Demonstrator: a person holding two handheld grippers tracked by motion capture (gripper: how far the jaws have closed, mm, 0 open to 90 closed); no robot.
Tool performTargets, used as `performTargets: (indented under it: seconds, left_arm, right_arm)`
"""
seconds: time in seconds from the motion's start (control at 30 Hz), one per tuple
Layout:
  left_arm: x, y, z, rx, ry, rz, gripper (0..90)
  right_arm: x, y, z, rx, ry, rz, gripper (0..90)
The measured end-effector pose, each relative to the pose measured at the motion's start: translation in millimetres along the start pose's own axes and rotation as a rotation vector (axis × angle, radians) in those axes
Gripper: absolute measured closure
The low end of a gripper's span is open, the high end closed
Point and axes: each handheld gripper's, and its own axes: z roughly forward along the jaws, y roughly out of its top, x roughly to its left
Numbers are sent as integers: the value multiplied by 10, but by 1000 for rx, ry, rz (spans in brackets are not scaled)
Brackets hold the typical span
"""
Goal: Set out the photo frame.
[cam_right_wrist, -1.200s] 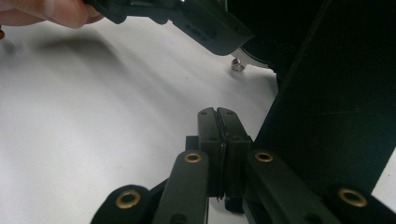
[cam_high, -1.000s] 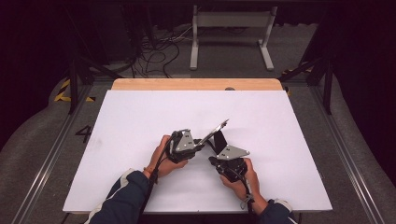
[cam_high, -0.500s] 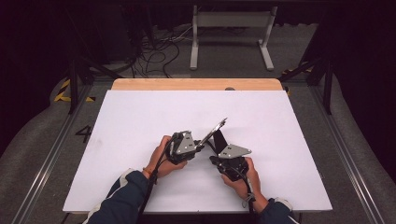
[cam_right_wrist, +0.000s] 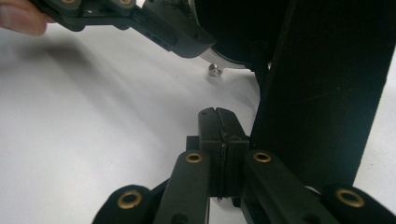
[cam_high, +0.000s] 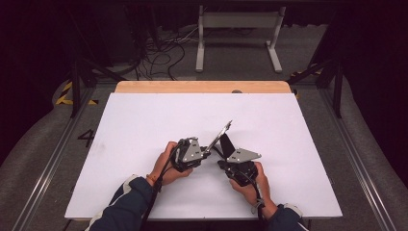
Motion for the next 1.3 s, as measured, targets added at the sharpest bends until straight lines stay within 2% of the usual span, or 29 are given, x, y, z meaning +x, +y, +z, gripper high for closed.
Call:
performTargets:
  seconds: [0.1,0.23,0.37,0.77,0.83,1.03,1.2,1.3]
  left_arm:
    - [-21,5,6,-2,-3,-12,758]
    - [-41,20,11,-3,0,-2,753]
    - [-62,24,23,-11,-4,-9,744]
    - [-87,32,31,-16,-8,-21,730]
    - [-89,37,33,-15,-9,-12,729]
    - [-89,37,32,-13,-12,-25,725]
    - [-103,52,43,-16,-24,-44,717]
    - [-114,66,55,-19,-24,-40,714]
  right_arm:
    - [-23,-8,-10,3,-1,3,900]
    - [-50,-18,-30,4,-3,2,900]
    - [-68,-40,-43,13,-9,-4,900]
    - [-151,-63,-78,17,16,-5,900]
    - [-167,-70,-80,13,18,-15,900]
    - [-181,-78,-78,9,16,-29,900]
    - [-230,-80,-81,10,13,-20,900]
    - [-262,-90,-84,4,9,-12,900]
